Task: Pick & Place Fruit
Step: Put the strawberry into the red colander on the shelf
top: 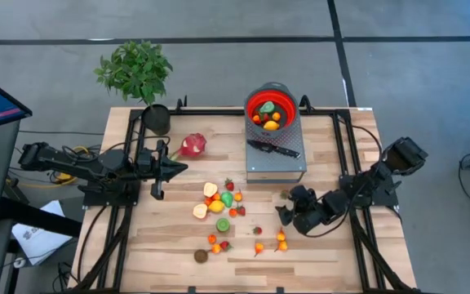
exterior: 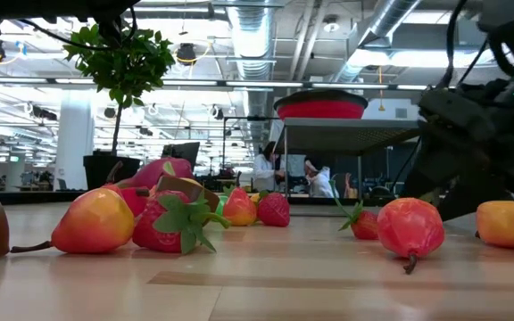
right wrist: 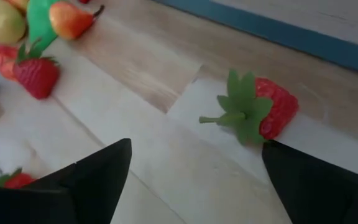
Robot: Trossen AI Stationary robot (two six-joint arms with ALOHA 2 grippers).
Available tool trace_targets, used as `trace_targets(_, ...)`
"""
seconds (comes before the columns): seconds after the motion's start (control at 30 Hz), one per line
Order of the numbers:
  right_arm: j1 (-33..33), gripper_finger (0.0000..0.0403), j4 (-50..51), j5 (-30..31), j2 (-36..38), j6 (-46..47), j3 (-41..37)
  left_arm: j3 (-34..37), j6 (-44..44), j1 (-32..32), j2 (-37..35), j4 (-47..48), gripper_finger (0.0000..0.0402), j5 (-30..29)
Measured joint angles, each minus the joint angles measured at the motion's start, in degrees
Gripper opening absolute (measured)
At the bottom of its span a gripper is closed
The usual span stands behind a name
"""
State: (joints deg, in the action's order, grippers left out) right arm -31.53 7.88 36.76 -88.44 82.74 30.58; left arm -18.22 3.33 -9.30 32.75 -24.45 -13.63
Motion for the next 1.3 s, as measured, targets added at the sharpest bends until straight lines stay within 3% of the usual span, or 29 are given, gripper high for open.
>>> trace_targets(0.4,1.0,0.0304,0.6,-5.4,0.1,2.5,1.1,0.0,0.0,0.0,0.0,0.0,0.0003,0.0)
trace_targets(0.57,1.0,0.0293,5.6,-7.2,0.1,3.0,2.8,0.0,0.0,0.0,0.0,0.0,0.0003,0.0)
trace_targets(1.0,1.5,0.0290,20.8,-9.5,0.0,6.3,6.2,0.0,0.0,0.0,0.0,0.0,0.0003,0.0)
trace_targets(1.3,3.9,0.0291,19.7,-9.4,-0.1,2.7,6.6,0.0,0.0,0.0,0.0,0.0,0.0003,0.0)
